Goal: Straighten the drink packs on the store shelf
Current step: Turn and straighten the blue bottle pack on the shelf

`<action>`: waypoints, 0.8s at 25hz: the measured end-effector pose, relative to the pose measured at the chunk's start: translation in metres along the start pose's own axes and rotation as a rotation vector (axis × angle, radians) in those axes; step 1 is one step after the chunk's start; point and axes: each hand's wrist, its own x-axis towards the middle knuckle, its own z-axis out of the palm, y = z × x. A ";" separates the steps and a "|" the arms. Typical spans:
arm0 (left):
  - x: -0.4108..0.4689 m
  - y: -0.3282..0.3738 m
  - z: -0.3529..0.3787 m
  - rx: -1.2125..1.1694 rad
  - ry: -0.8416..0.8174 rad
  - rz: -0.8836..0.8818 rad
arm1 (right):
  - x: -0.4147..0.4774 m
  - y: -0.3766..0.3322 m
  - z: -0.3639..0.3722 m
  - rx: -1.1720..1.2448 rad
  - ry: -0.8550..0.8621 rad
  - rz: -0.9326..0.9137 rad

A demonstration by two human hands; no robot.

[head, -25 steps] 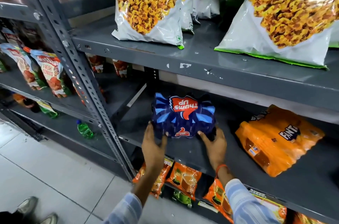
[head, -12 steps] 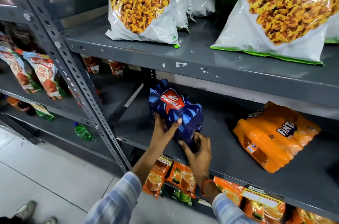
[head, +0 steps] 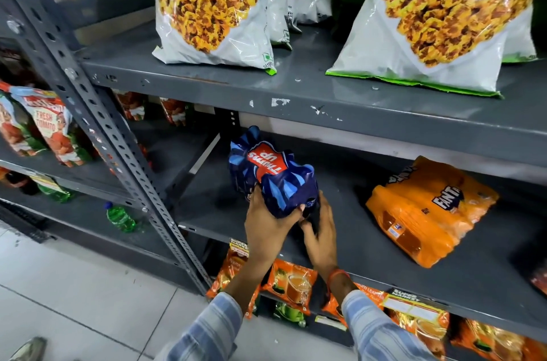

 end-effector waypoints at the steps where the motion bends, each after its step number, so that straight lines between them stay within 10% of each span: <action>1: 0.001 -0.002 -0.004 0.004 -0.007 0.005 | 0.000 0.000 -0.001 0.005 0.007 -0.004; 8: 0.067 -0.024 -0.090 -0.129 -0.497 -0.162 | -0.010 0.000 0.013 -0.098 -0.077 -0.104; 14: -0.025 -0.023 -0.051 0.021 -0.067 0.021 | -0.013 -0.001 0.023 -0.085 -0.019 -0.157; 20: -0.043 -0.003 -0.016 0.079 -0.040 0.058 | -0.015 -0.001 0.021 0.019 -0.040 -0.120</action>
